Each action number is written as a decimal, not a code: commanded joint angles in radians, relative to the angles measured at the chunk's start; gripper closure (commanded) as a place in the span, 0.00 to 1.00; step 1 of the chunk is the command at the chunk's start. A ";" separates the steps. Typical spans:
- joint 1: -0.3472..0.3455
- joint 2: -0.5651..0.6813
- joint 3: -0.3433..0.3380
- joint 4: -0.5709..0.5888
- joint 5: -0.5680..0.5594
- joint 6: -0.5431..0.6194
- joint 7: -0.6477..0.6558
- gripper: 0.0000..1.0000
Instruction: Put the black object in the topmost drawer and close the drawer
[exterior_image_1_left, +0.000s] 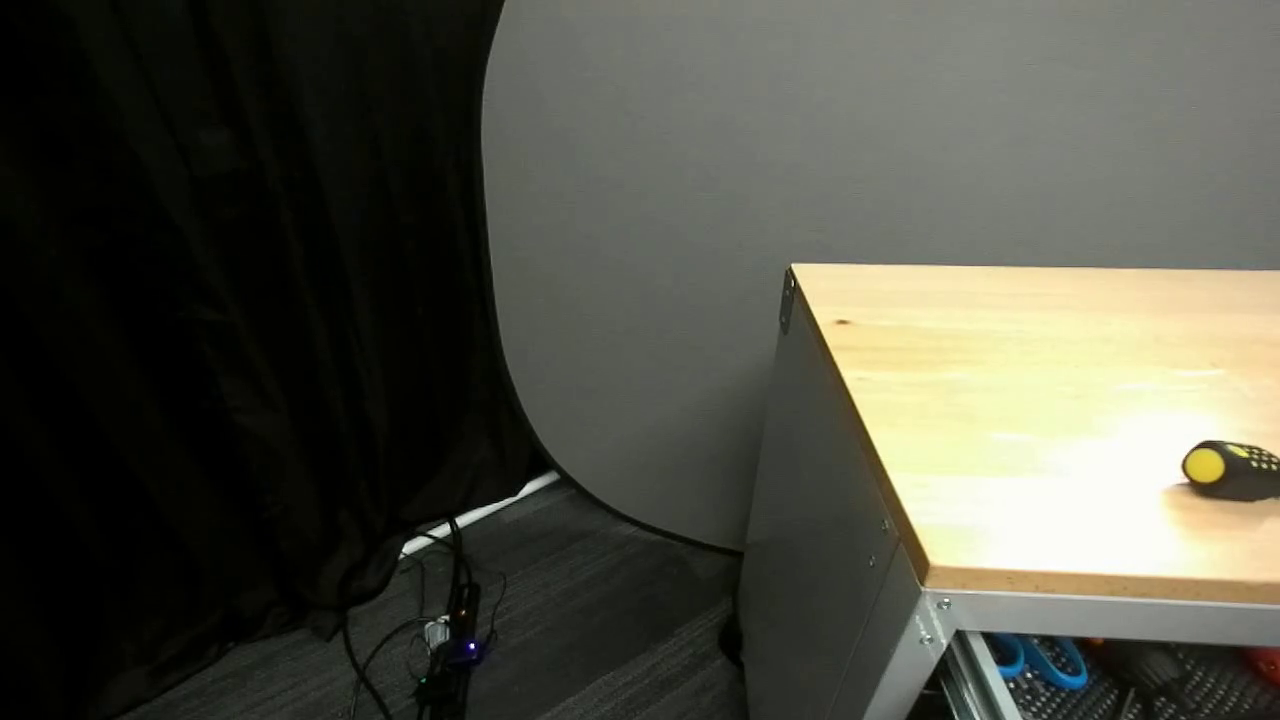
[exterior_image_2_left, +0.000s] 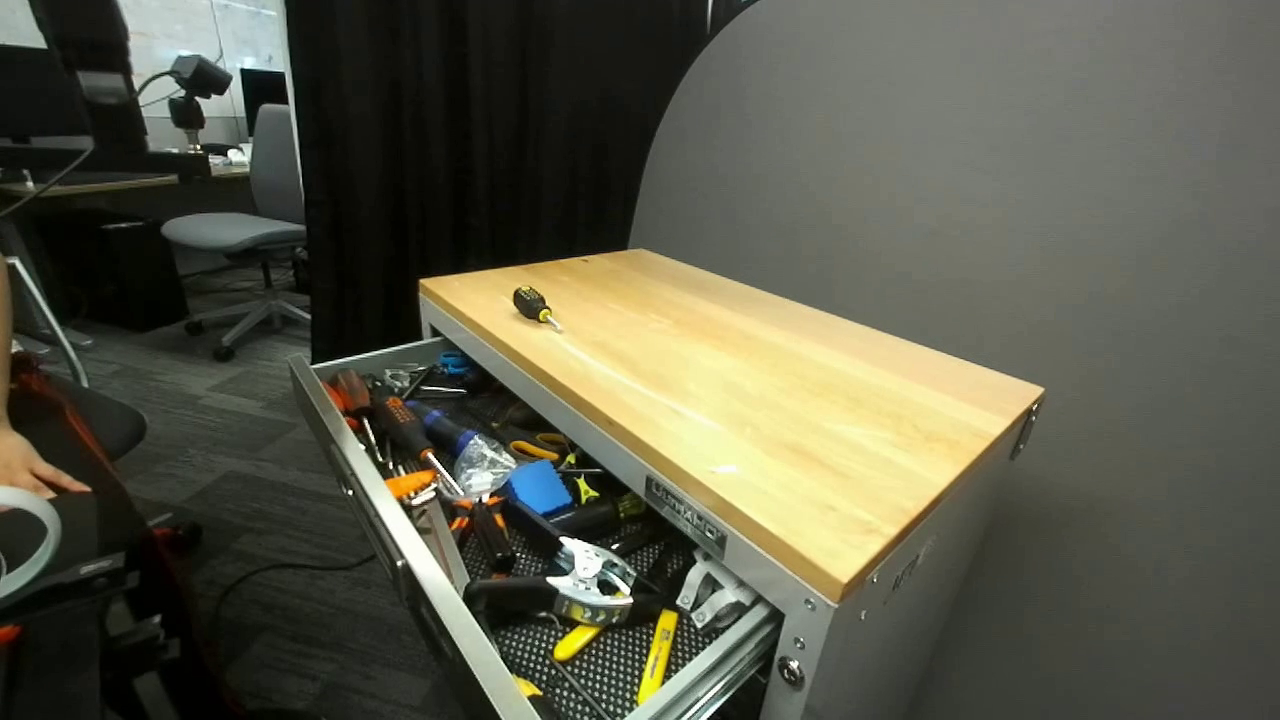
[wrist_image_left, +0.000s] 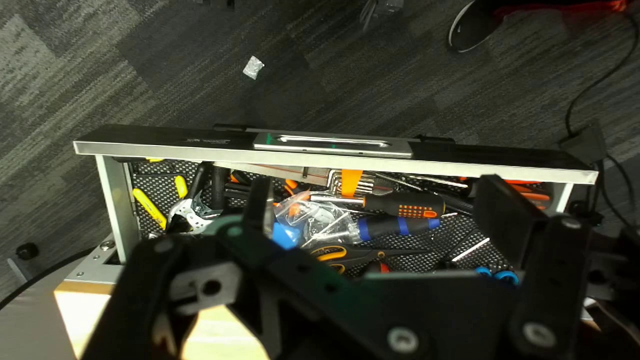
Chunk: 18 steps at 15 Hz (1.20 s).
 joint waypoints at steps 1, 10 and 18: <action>0.008 0.054 -0.007 0.034 -0.020 0.006 -0.028 0.00; -0.028 0.580 0.070 0.382 -0.175 0.240 -0.106 0.00; 0.024 0.903 -0.002 0.711 -0.292 0.223 -0.130 0.00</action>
